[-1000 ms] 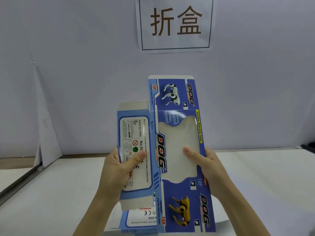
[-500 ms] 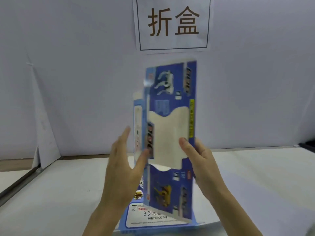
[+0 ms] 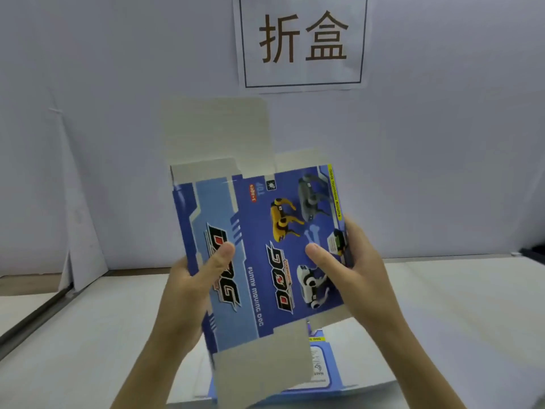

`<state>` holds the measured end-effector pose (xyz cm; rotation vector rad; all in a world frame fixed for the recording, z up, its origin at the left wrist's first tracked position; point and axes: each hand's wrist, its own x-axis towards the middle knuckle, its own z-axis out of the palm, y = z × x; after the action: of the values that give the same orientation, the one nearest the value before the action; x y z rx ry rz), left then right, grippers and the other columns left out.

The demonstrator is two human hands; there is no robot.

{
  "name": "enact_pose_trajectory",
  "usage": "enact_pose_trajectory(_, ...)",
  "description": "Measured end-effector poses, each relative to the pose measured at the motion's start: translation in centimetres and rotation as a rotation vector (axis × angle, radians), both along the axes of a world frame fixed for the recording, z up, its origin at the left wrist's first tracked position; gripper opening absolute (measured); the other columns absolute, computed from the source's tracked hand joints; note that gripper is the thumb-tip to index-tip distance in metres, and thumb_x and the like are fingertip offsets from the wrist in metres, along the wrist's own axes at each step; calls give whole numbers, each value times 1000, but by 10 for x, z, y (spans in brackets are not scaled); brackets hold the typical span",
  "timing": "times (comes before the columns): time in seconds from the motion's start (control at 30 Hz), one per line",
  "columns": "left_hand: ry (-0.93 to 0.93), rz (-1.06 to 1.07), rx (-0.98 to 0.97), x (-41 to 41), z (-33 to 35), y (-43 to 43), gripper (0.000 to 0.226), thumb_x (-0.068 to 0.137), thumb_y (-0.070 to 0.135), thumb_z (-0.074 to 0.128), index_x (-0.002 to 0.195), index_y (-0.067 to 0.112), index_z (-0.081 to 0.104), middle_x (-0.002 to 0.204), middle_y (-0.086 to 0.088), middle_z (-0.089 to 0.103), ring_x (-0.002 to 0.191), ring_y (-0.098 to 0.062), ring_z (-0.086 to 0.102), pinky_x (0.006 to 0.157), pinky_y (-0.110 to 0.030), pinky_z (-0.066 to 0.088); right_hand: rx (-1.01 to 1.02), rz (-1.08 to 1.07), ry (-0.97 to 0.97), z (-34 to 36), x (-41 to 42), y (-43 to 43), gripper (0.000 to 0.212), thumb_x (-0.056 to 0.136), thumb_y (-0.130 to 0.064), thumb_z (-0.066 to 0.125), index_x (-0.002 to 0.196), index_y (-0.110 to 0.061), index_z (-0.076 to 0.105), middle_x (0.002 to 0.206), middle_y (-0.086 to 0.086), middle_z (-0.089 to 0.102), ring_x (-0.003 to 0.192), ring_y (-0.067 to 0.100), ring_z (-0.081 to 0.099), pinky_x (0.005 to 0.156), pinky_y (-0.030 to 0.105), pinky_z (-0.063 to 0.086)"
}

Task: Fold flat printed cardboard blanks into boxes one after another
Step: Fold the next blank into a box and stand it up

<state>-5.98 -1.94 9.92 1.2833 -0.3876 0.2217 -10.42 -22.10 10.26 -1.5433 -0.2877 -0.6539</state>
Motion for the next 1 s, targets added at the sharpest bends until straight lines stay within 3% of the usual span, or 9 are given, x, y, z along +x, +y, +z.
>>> enact_pose_trajectory(0.1, -81, 62, 51, 1, 4, -1, 47, 68, 44, 68, 111, 38, 53, 93, 8, 74, 79, -15, 73, 50, -21, 54, 21, -38, -47, 2, -2, -4, 25, 78, -28, 66, 100, -18, 66, 83, 7, 75, 76, 24, 73, 59, 34, 59)
enact_pose_trajectory(0.23, -141, -19, 93, -5, 6, -10, 79, 54, 43, 78, 120, 54, 37, 102, 21, 68, 91, -1, 68, 57, -14, 53, 34, 26, -70, 4, -4, 4, 24, 84, -26, 65, 107, -20, 62, 89, 6, 74, 72, 25, 73, 53, 37, 59)
enact_pose_trajectory(0.3, -218, -35, 156, -5, 5, -6, 84, 55, 42, 87, 124, 42, 40, 105, 19, 68, 95, -6, 68, 62, -16, 54, 111, 118, -14, 7, -5, 3, 38, 84, -49, 66, 107, -18, 63, 95, 7, 73, 81, 23, 72, 59, 33, 58)
enact_pose_trajectory(0.37, -307, -76, 268, -6, 5, 3, 86, 52, 38, 87, 125, 39, 41, 114, 15, 65, 106, -13, 65, 73, -22, 56, 256, 292, 54, 12, -6, -4, 65, 67, -72, 66, 104, -19, 69, 102, 8, 73, 91, 21, 70, 71, 31, 56)
enact_pose_trajectory(0.43, -400, -107, 423, -10, 7, 9, 91, 51, 35, 86, 127, 43, 37, 121, 20, 58, 115, -10, 58, 79, -18, 54, 346, 458, 87, 16, -8, -8, 68, 64, -77, 62, 107, -26, 73, 112, 7, 71, 100, 20, 67, 80, 30, 54)
enact_pose_trajectory(0.63, -481, -123, 561, -17, 7, 5, 92, 58, 20, 84, 132, 29, 31, 116, 28, 52, 113, -4, 53, 73, -11, 51, 450, 643, 174, 18, -12, -15, 46, 79, -55, 61, 109, -22, 72, 114, 6, 69, 103, 21, 64, 88, 36, 45)
enact_pose_trajectory(0.73, -497, -119, 565, -17, 8, 4, 95, 57, 22, 89, 133, 26, 33, 115, 27, 53, 110, -4, 55, 75, -10, 50, 408, 543, 146, 15, -12, -19, 27, 93, -42, 51, 100, -34, 75, 105, -4, 73, 96, 13, 68, 81, 28, 50)
enact_pose_trajectory(0.87, -538, -89, 582, -19, 8, 2, 89, 58, 27, 85, 130, 38, 33, 117, 30, 51, 110, -3, 56, 72, -18, 56, 323, 545, 260, 13, -12, -20, 29, 76, -34, 66, 98, -19, 76, 97, 7, 72, 87, 19, 68, 74, 32, 56)
enact_pose_trajectory(1.0, -564, -44, 634, -16, 9, 9, 83, 56, 44, 79, 122, 62, 32, 117, 27, 51, 111, -10, 56, 68, -16, 56, 127, 240, 316, 5, -6, -16, 21, 98, -14, 46, 96, -19, 66, 80, -3, 74, 74, 12, 70, 65, 25, 58)
